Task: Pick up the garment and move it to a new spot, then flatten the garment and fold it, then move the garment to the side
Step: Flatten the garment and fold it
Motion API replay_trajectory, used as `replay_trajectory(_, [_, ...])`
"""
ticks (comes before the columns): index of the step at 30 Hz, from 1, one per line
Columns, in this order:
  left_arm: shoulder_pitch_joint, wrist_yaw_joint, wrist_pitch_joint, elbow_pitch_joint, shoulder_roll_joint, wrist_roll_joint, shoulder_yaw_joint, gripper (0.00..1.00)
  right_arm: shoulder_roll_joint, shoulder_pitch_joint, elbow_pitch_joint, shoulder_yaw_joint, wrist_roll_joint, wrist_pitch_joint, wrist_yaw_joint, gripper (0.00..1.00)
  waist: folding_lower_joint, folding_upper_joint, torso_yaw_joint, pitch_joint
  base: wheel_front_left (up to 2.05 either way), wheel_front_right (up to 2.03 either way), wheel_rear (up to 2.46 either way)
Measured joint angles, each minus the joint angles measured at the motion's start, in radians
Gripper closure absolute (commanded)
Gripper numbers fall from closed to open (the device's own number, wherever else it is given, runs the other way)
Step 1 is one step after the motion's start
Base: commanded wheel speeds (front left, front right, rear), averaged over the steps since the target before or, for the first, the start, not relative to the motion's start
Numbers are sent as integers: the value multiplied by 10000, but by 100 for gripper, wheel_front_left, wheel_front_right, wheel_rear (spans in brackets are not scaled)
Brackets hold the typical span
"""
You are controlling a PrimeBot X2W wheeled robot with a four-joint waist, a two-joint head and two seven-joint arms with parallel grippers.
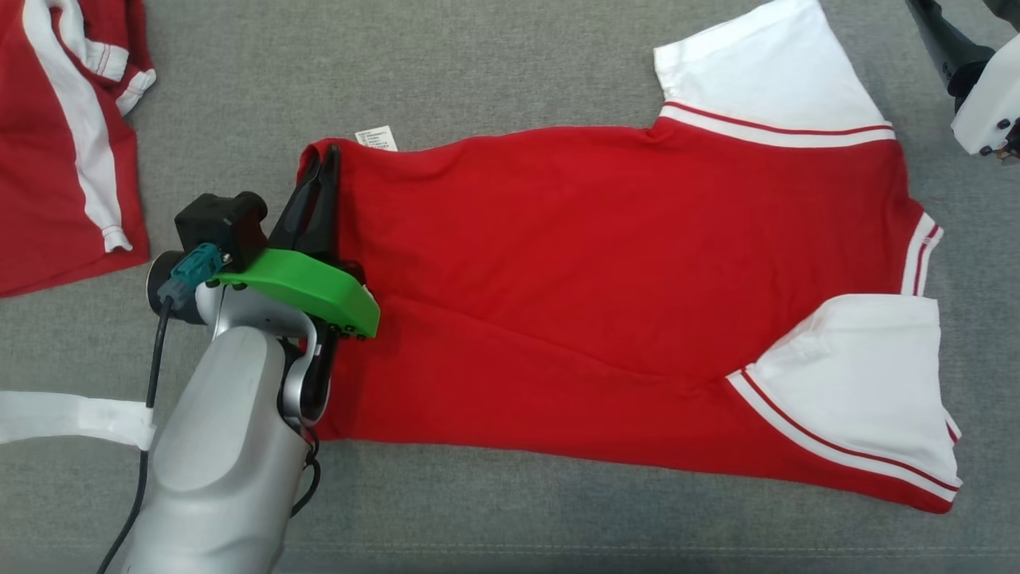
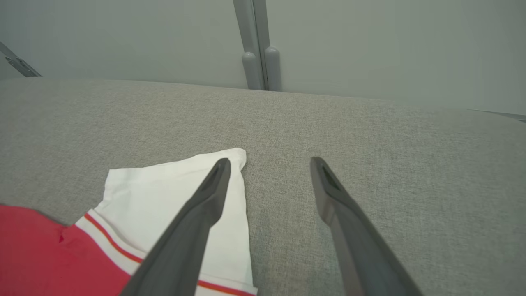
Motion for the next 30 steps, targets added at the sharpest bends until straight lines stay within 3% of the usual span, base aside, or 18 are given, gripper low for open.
replay_trajectory(14, [4, -71, -219, -803, -10, -290, -713, 100, -48, -880, 880, 221, 69, 792, 128, 0, 1, 0, 1036, 1003, 0, 0, 0])
replay_trajectory(28, [198, 155, -303, -1210, -13, -637, -1407, 100, 19, -1498, 1574, 451, -67, 941, 221, 0, 1, 0, 1361, 1297, 0, 0, 0])
replay_trajectory(29, [213, 199, -303, -1218, -13, -637, -1442, 100, 35, -1526, 1611, 485, -69, 941, 222, 16, 0, 0, 1369, 1301, 0, 0, 0])
replay_trajectory(30, [215, 230, -303, -1225, -13, -637, -1457, 100, 52, -1552, 1645, 523, -77, 938, 222, 43, 0, 0, 1373, 1303, 0, 0, 0])
